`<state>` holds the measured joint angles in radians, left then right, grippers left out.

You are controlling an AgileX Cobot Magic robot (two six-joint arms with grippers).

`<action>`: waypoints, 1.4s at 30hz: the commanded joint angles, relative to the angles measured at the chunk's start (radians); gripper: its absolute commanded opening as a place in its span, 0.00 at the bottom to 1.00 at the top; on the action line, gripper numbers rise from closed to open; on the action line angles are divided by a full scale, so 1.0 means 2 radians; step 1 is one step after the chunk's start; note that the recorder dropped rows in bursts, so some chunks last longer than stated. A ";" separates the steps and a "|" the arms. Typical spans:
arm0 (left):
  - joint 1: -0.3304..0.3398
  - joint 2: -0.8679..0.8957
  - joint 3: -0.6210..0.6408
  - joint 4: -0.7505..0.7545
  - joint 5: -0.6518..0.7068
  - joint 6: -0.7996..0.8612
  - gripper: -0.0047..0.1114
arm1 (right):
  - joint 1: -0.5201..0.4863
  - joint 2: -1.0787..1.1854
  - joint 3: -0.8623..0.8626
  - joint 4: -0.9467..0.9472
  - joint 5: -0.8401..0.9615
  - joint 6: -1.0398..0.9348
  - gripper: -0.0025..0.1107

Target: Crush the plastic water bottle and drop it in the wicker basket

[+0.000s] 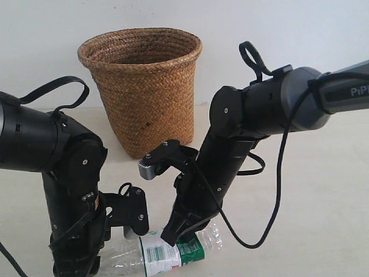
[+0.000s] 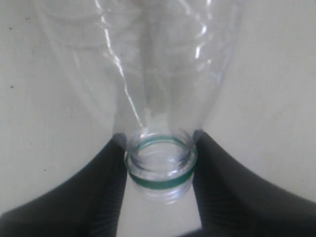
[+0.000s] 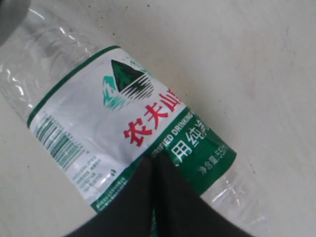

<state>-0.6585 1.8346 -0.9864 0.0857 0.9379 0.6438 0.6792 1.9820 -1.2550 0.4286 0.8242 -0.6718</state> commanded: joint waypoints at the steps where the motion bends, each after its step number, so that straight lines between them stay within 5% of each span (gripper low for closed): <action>1: -0.001 -0.004 -0.001 0.000 -0.002 -0.009 0.07 | 0.000 0.028 0.018 -0.043 0.043 -0.005 0.02; 27: -0.001 -0.004 -0.001 0.000 -0.004 -0.011 0.07 | 0.000 0.060 0.018 -0.041 0.055 0.008 0.02; 42: -0.001 -0.004 -0.001 0.000 -0.003 -0.011 0.07 | 0.000 -0.156 0.017 -0.052 0.032 0.049 0.02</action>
<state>-0.6602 1.8346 -0.9864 0.0860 0.9258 0.6318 0.6803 1.7328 -1.2240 0.3383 0.8902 -0.5987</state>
